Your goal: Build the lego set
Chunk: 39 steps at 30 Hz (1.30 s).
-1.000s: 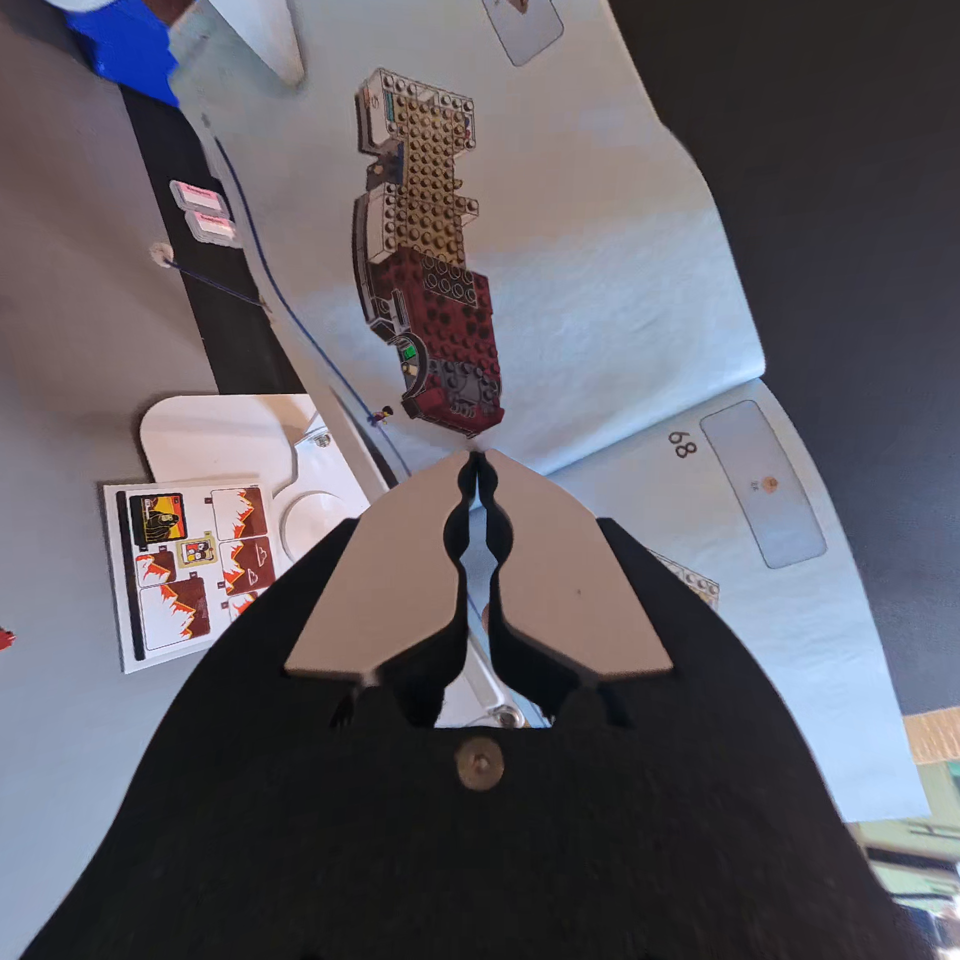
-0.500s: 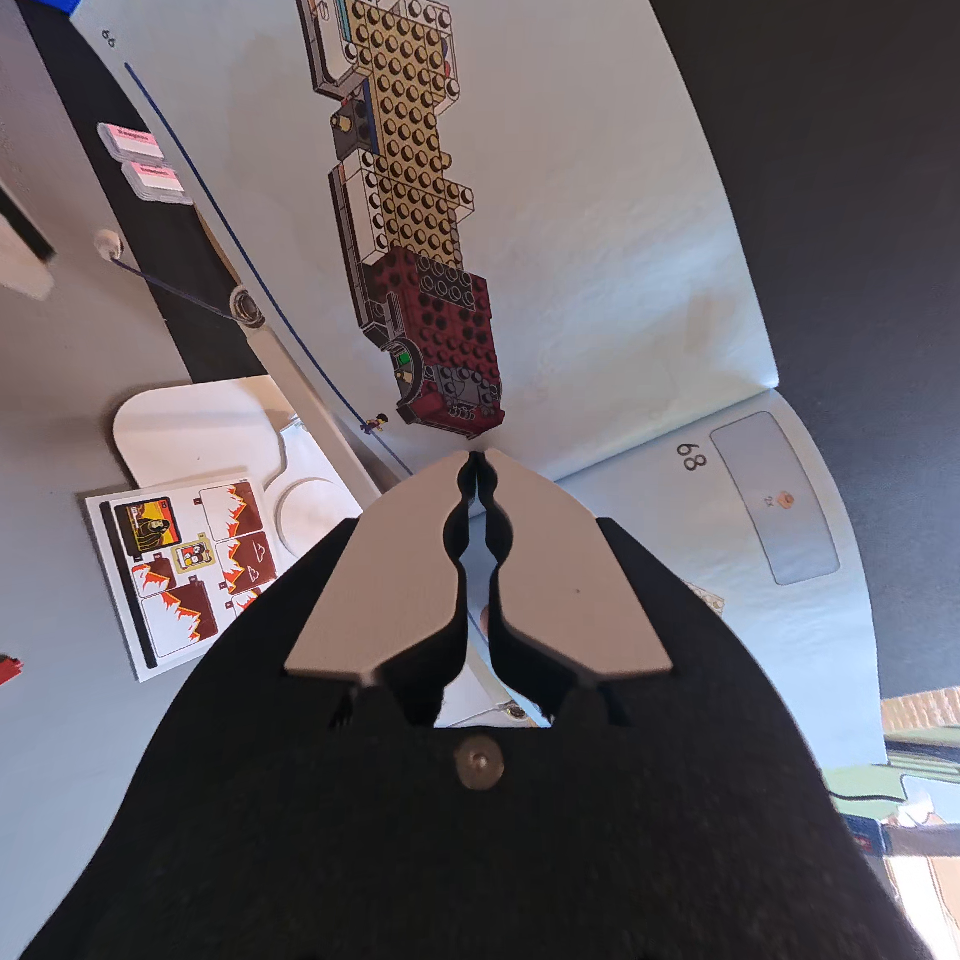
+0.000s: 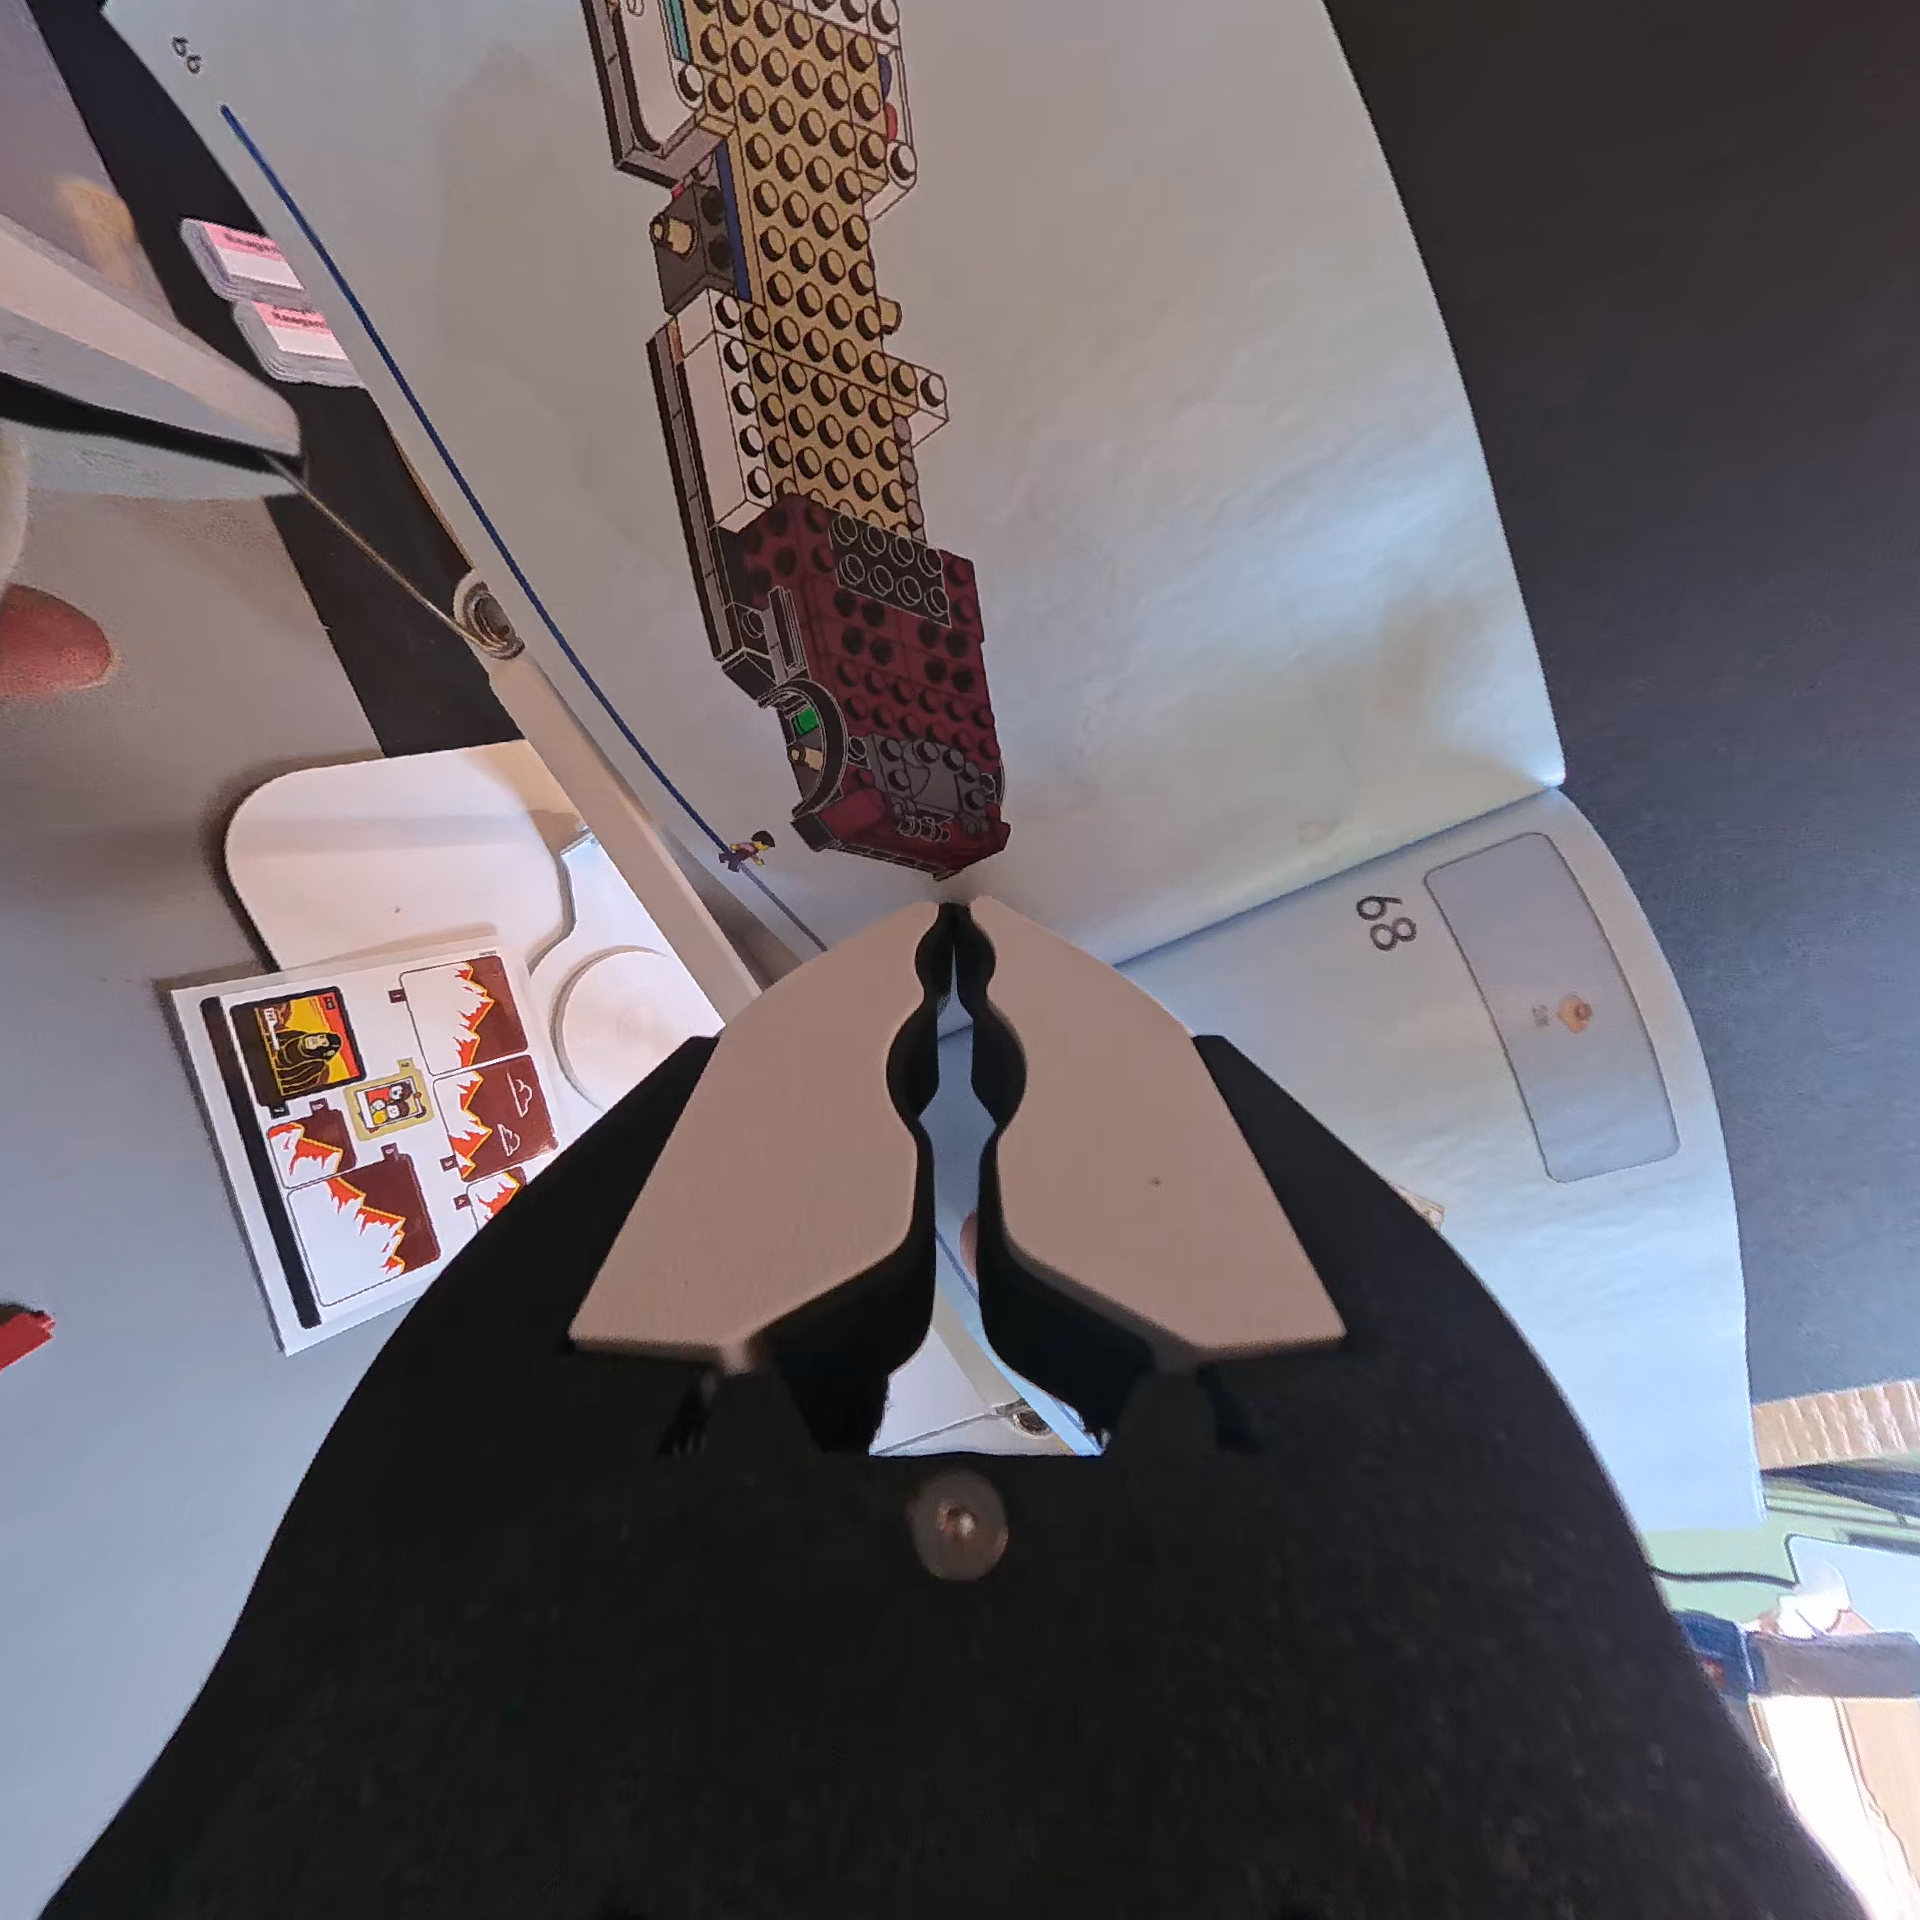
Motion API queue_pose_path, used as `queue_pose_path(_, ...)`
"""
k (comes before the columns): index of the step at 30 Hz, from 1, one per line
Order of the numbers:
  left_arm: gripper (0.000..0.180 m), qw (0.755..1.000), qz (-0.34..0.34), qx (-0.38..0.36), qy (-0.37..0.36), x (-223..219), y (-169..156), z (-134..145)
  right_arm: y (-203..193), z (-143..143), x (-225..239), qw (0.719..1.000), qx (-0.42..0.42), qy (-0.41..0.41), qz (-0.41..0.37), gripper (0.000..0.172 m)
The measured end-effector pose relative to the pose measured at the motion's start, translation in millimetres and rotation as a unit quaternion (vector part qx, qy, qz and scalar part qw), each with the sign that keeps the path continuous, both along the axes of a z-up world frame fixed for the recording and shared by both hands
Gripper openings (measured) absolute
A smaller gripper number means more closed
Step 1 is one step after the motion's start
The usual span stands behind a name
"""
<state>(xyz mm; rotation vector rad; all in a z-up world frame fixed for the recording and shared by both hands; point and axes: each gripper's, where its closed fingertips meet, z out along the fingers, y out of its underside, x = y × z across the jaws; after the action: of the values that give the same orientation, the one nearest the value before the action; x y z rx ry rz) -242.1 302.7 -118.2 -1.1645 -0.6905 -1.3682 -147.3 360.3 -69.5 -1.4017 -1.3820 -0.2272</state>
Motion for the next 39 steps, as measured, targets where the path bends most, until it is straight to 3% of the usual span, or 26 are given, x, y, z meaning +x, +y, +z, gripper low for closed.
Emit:
queue_pose_path(3,0.001,1.000,0.020,-0.005,0.020,1,-6,8,1,-1,-2,1.000,-0.003,-0.003,-0.008,0.000)
queue_pose_path(11,0.002,0.971,0.078,-0.047,0.223,10,-11,27,2,-2,-1,0.999,0.002,-0.014,-0.031,0.000)
queue_pose_path(16,0.002,0.925,0.086,-0.047,0.367,26,-6,46,1,-3,1,0.999,-0.019,0.001,-0.025,0.000)
queue_pose_path(19,0.002,0.885,0.085,-0.044,0.456,39,-1,54,-1,-3,0,0.999,-0.030,0.005,-0.016,0.000)
queue_pose_path(21,0.002,0.835,0.081,-0.042,0.542,51,5,56,-1,-3,0,0.999,-0.038,0.012,-0.012,0.000)
queue_pose_path(23,0.002,0.766,0.065,-0.041,0.638,67,13,53,-2,-3,0,0.998,-0.050,0.027,-0.003,0.000)
queue_pose_path(24,0.002,0.722,0.052,-0.040,0.689,76,17,48,-2,-3,0,0.998,-0.056,0.036,0.004,0.000)
queue_pose_path(27,0.001,0.556,0.062,-0.027,0.828,83,24,39,-5,-5,2,0.993,-0.086,0.071,0.035,0.000)
queue_pose_path(28,0.001,0.519,0.057,-0.019,0.853,85,24,38,-7,-6,5,0.991,-0.096,0.083,0.048,0.000)
queue_pose_path(29,0.001,0.498,0.048,-0.015,0.866,85,23,37,-7,-6,10,0.988,-0.100,0.099,0.059,0.000)
queue_pose_path(30,0.001,0.493,0.039,-0.013,0.869,85,22,37,-7,-5,16,0.986,-0.103,0.117,0.063,0.000)
queue_pose_path(34,0.001,0.512,0.011,-0.004,0.859,83,22,37,3,-7,49,0.979,-0.108,0.163,0.060,0.004)
queue_pose_path(37,0.001,0.551,-0.002,-0.011,0.834,83,23,37,14,-6,62,0.983,-0.066,0.161,0.056,0.008)
queue_pose_path(39,0.001,0.563,-0.010,-0.010,0.826,85,24,33,18,-8,58,0.985,-0.056,0.153,0.059,0.004)
